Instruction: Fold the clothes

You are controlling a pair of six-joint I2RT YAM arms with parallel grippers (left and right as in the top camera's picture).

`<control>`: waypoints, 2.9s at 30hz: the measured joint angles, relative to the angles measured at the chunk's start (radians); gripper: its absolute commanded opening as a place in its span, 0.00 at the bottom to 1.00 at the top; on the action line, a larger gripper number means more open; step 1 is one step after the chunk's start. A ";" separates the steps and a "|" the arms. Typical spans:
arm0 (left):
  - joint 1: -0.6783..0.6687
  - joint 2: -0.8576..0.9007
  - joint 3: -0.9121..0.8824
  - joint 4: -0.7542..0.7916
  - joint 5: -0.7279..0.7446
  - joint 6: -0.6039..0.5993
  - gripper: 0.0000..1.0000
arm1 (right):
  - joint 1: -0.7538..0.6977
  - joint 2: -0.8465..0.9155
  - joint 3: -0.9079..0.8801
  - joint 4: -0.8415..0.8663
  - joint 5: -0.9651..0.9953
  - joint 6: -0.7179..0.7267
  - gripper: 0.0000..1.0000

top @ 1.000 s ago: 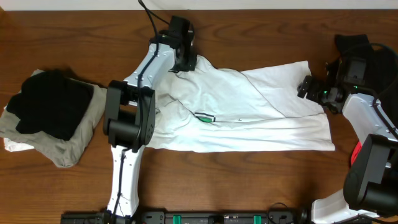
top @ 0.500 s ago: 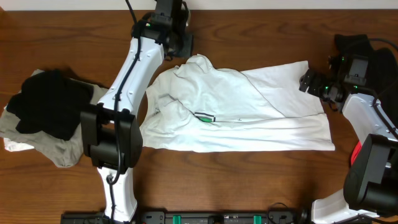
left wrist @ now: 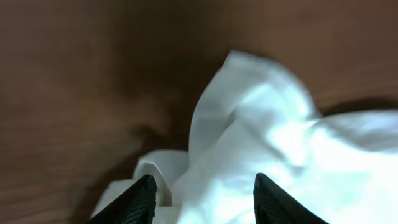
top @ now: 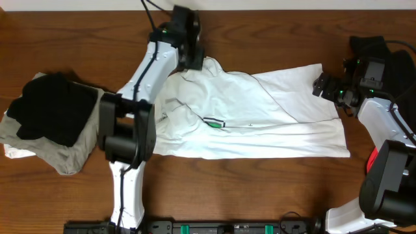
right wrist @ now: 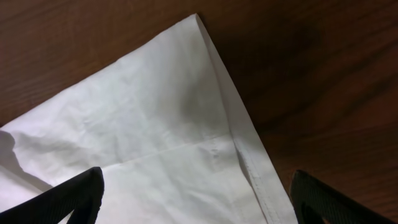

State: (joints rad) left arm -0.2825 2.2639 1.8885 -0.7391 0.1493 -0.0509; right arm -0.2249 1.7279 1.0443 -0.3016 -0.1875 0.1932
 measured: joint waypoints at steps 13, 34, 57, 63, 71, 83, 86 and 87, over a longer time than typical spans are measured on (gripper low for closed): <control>0.000 0.070 0.000 0.021 0.000 0.003 0.24 | 0.000 0.000 0.000 -0.003 0.000 0.000 0.93; -0.028 0.046 0.000 -0.040 0.000 -0.003 0.06 | 0.000 0.000 0.000 -0.008 0.000 0.000 0.93; -0.048 -0.206 0.003 -0.182 -0.023 0.029 0.06 | 0.000 0.000 0.000 0.040 0.000 0.000 0.92; -0.051 -0.263 0.013 -0.251 -0.023 0.029 0.06 | 0.000 0.000 0.000 0.079 0.000 0.000 0.89; -0.051 -0.244 -0.030 -0.261 -0.023 0.029 0.06 | 0.000 0.005 0.000 0.166 0.000 0.000 0.86; -0.051 -0.244 -0.030 -0.260 -0.023 0.029 0.06 | 0.013 0.262 0.000 0.501 -0.040 0.000 0.81; -0.051 -0.244 -0.030 -0.261 -0.023 0.029 0.06 | 0.027 0.321 0.000 0.568 -0.044 -0.006 0.80; -0.051 -0.244 -0.030 -0.261 -0.023 0.029 0.06 | 0.031 0.329 0.003 0.588 -0.046 -0.004 0.80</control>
State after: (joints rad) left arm -0.3332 2.0201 1.8587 -0.9997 0.1261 -0.0219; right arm -0.1940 2.0571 1.0470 0.2863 -0.2337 0.1890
